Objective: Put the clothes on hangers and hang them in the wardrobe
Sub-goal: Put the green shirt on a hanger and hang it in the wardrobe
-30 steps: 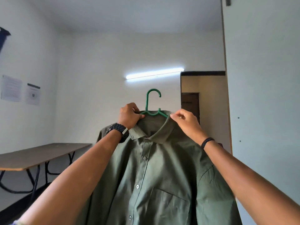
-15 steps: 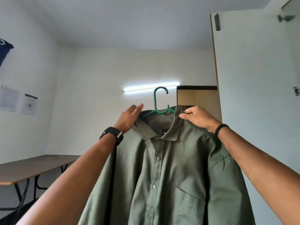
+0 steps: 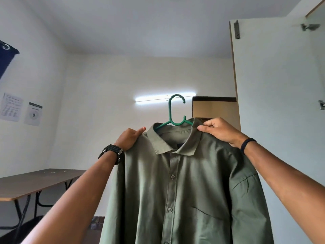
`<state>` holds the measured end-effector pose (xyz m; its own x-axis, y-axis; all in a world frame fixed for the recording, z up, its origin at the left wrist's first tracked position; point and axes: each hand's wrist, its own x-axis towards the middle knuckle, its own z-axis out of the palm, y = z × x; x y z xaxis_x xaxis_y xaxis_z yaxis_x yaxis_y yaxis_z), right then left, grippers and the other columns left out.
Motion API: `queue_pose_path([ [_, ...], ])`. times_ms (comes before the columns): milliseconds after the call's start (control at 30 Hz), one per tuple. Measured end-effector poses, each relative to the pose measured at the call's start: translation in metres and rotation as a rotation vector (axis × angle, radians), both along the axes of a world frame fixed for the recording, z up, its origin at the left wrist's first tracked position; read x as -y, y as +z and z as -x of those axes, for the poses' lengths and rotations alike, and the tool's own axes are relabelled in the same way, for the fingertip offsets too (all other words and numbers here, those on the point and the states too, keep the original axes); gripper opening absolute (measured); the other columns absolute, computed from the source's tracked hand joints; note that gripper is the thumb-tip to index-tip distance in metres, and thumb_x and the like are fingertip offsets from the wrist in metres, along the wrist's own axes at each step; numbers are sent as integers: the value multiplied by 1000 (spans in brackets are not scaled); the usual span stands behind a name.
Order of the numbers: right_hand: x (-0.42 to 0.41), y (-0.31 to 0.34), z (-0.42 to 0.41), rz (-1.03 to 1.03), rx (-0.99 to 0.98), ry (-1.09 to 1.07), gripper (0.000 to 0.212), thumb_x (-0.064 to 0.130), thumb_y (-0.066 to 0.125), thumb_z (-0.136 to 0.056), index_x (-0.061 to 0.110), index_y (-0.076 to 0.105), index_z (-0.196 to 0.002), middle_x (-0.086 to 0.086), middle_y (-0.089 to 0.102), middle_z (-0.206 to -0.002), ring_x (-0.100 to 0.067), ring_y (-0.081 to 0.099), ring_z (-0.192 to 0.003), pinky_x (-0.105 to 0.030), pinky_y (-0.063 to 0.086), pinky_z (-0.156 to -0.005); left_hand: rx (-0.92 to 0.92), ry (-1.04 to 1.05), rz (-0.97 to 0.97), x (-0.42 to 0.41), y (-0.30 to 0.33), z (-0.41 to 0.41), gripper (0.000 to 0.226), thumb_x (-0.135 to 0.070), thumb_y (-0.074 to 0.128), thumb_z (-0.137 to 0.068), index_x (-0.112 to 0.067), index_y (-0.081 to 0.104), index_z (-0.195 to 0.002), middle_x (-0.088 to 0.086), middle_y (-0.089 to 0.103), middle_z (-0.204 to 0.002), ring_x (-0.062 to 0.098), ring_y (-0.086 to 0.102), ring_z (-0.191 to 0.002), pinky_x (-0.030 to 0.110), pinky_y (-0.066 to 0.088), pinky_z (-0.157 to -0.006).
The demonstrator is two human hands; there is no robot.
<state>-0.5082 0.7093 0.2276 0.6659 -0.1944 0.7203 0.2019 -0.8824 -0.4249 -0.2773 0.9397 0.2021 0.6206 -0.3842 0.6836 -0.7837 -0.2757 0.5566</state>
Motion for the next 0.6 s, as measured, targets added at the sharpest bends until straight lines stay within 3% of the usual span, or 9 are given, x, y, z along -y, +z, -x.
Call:
queue_pose_path([
  [67,-3,0,-8,17,24,-56,44,28,62,-91,14,49,-52,-3,45,-52,-11,41,-50,-27,35,-58,66,111,35,8,-2,3,59,-55,38,-96,-12,37,-55,8,46,-60,29,47,-66,35,33,-62],
  [133,-2,1,-13,15,49,-92,49,28,64,-90,18,36,-51,3,30,-51,-10,28,-48,-27,25,-56,176,57,101,22,-5,14,55,-56,34,-96,-9,55,-77,13,60,-82,32,57,-84,38,41,-72],
  [200,-1,-1,-15,19,46,-82,51,28,64,-90,20,34,-50,5,27,-50,-9,25,-46,-26,24,-55,323,-15,87,34,-2,30,48,-55,41,-94,-14,56,-111,10,62,-108,27,56,-102,40,45,-88],
  [267,-3,-3,-14,-5,33,-57,54,25,64,-91,19,39,-43,10,29,-46,-4,26,-42,-24,25,-52,446,14,-29,44,8,40,44,-49,46,-95,-16,52,-124,8,58,-120,27,53,-113,42,42,-96],
  [367,-8,-7,-7,-38,-12,-9,44,23,63,-92,25,60,-48,11,49,-50,-1,43,-46,-19,38,-57,369,-28,-99,56,17,47,28,-37,47,-98,-14,62,-94,9,62,-94,32,57,-98,36,43,-75],
  [433,-3,-7,2,-107,-137,50,15,17,63,-91,20,71,-79,-3,70,-79,-12,65,-72,-26,52,-76,309,-70,-56,61,16,49,24,-32,52,-96,-15,65,-84,6,60,-84,30,57,-89,31,39,-68],
  [467,1,-6,9,-138,-225,75,8,12,63,-91,12,70,-95,-7,72,-94,-17,67,-86,-30,53,-85,292,-76,-19,62,14,50,21,-30,55,-94,-15,68,-86,5,60,-84,27,57,-86,29,39,-69],
  [533,11,-2,23,-137,-358,56,21,5,61,-90,7,65,-110,-7,69,-109,-14,64,-96,-29,50,-93,247,-59,82,63,11,50,15,-28,62,-90,-16,72,-90,5,62,-85,24,57,-85,27,40,-71],
  [600,16,0,35,-76,-367,-17,20,5,63,-88,8,67,-107,-5,69,-107,-11,64,-94,-27,49,-92,187,-38,205,63,11,49,10,-28,69,-85,-19,72,-85,4,63,-84,21,58,-84,27,41,-70],
])
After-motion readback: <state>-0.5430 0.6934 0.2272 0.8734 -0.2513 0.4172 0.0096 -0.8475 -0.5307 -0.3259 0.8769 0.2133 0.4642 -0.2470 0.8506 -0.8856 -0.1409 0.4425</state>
